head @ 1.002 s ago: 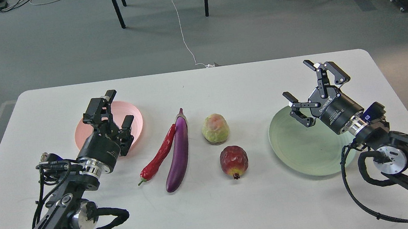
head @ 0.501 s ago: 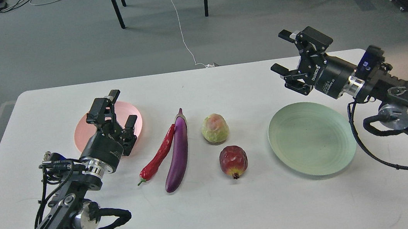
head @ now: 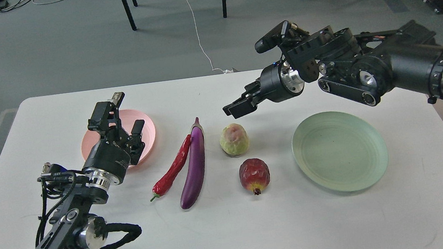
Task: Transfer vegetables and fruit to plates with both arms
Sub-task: 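Move the right gripper toward the green-yellow fruit, then grasp the green-yellow fruit with the right gripper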
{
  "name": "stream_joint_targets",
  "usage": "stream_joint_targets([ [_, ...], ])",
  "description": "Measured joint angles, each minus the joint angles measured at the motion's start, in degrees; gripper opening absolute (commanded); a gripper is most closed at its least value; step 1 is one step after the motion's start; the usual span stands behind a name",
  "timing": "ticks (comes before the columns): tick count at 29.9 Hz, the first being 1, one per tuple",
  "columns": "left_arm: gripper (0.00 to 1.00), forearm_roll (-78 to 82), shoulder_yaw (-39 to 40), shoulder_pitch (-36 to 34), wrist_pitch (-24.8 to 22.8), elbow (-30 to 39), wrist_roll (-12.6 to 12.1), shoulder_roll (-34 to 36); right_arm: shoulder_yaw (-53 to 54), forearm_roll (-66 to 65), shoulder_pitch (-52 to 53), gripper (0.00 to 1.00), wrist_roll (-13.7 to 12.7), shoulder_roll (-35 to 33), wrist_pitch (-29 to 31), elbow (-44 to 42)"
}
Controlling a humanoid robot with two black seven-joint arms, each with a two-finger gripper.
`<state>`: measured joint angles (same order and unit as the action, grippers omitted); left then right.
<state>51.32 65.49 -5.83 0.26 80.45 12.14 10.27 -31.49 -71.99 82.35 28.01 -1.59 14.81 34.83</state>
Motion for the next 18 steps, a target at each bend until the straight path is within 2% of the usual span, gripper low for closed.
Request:
stream_joint_targets([
  [4,0.98,0.00,0.07,0.03,0.22,0.30,0.00,0.11,-5.97,-0.09,-1.43,0.99,-0.02,1.45,-2.73,-3.86],
  [9,0.98,0.00,0.08,0.10,0.21,0.83,0.00,0.11,-7.35,1.40,-3.66,0.99,-0.02,1.58,-3.35,-4.64],
  [18,0.98,0.00,0.08,0.11,0.18,0.86,-0.02,0.11,-7.00,10.35,-3.64,0.99,-0.02,1.60,-3.10,1.92],
])
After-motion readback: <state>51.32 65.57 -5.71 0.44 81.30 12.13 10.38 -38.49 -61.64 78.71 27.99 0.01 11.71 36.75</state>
